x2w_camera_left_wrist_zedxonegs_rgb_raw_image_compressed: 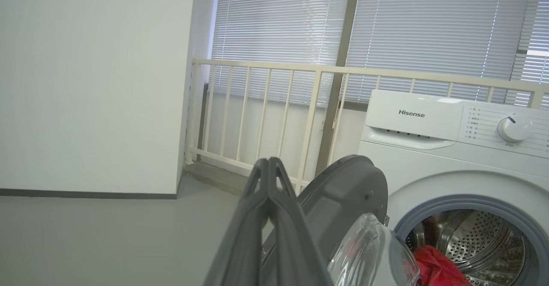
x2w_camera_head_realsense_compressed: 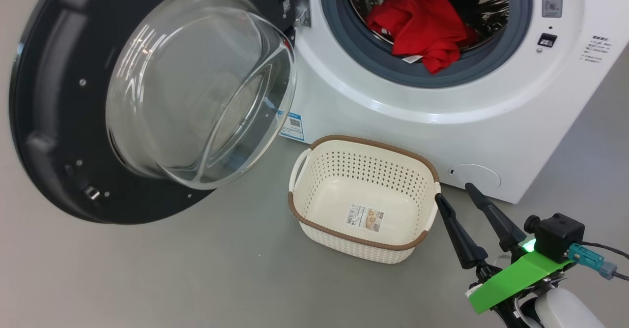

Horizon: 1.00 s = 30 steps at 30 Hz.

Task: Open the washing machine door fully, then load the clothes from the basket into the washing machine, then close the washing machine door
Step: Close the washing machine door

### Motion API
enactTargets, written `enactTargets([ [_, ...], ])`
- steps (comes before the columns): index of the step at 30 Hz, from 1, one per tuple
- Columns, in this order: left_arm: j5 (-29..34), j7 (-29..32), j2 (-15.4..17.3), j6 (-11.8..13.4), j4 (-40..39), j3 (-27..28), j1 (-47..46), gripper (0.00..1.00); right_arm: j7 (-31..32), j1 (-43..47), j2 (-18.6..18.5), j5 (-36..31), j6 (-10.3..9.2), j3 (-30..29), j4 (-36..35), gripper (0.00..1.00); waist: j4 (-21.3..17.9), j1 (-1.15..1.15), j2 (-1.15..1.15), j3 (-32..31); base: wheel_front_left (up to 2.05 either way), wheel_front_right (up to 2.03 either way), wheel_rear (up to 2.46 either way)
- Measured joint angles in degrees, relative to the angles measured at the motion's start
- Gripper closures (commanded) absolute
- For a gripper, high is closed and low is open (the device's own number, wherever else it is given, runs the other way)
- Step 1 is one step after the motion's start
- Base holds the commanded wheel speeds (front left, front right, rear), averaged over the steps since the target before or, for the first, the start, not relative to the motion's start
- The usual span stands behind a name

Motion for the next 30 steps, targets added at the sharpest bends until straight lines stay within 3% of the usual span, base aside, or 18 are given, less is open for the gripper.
enactTargets([
  [5,-12.82,8.24,0.22,1.74,9.83,6.04,-7.53,1.0,0.0,0.0,-0.02,0.01,0.0,0.3,0.07,0.0,-1.16,0.0,0.0,-0.16,0.0,0.0,0.0],
  [11,-22.59,14.95,2.15,5.99,23.2,12.65,-15.29,1.0,0.0,-0.01,-0.02,0.01,0.0,1.26,-0.08,0.0,-2.7,0.0,0.0,-0.1,0.0,0.0,0.0],
  [17,-26.31,18.44,3.64,8.14,32.74,15.34,-18.51,1.0,0.0,-0.05,-0.24,0.01,0.0,1.46,-0.15,0.0,-4.34,0.0,0.0,0.19,0.0,0.0,0.0],
  [30,-26.3,21.51,5.59,7.97,46.63,13.46,-22.77,1.0,0.0,-0.24,-0.69,0.1,0.0,1.77,-0.13,0.0,-8.29,0.0,0.0,1.22,0.0,0.0,0.0],
])
